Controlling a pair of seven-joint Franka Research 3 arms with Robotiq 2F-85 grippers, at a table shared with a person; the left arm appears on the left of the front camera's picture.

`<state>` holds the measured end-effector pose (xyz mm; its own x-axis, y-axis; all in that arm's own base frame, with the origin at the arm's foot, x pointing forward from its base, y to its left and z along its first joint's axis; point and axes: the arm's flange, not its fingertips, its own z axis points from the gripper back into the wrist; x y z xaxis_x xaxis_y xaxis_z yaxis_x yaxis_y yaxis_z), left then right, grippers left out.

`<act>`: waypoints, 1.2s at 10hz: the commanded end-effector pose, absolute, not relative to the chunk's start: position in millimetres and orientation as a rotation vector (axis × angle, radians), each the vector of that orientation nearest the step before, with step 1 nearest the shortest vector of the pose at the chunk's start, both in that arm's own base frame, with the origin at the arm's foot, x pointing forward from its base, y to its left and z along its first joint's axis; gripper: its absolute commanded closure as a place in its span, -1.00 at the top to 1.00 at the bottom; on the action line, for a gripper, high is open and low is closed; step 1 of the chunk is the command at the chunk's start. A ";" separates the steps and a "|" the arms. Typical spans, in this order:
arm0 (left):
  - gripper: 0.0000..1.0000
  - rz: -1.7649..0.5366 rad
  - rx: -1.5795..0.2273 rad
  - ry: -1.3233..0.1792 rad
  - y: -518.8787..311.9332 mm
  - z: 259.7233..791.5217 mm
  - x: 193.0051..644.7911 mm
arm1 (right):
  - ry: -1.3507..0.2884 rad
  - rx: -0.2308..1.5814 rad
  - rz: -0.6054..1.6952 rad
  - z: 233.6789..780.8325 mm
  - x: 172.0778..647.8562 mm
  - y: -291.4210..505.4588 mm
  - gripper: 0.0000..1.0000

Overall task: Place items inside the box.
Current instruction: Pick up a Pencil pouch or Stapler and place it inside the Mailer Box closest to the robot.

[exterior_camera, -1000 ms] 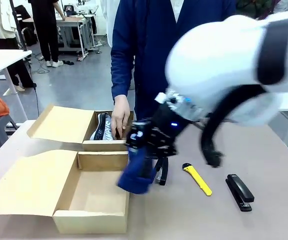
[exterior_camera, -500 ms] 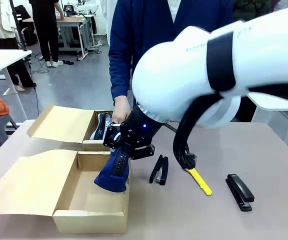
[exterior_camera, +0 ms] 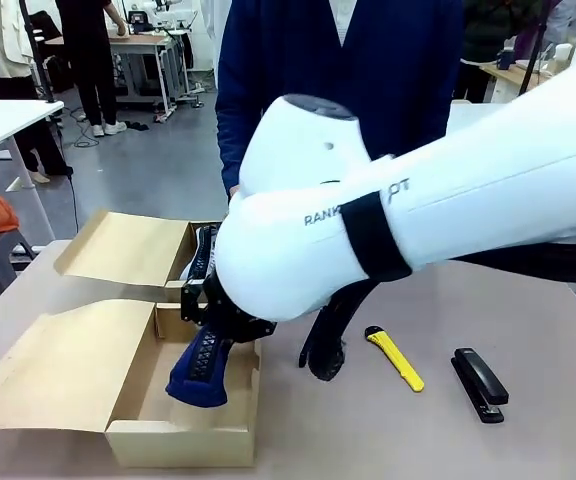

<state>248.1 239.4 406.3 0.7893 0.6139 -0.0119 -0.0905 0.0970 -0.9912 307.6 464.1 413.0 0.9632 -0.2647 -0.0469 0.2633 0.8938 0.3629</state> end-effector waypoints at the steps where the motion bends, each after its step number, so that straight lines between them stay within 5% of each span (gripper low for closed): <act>1: 1.00 0.530 -1.394 -0.481 237.0 407.1 246.8 | -0.002 0.339 -0.223 405.2 327.9 496.9 -0.87; 10: 1.00 0.530 -1.394 -0.481 237.0 407.1 246.8 | 0.148 0.230 -0.121 334.4 338.6 514.9 -0.87; 11: 1.00 0.530 -1.394 -0.481 237.0 407.1 246.8 | 0.158 0.234 -0.113 334.3 338.3 512.6 -0.60; 12: 1.00 0.530 -1.394 -0.481 237.0 407.1 246.8 | 0.164 0.227 -0.111 334.7 339.2 511.2 0.25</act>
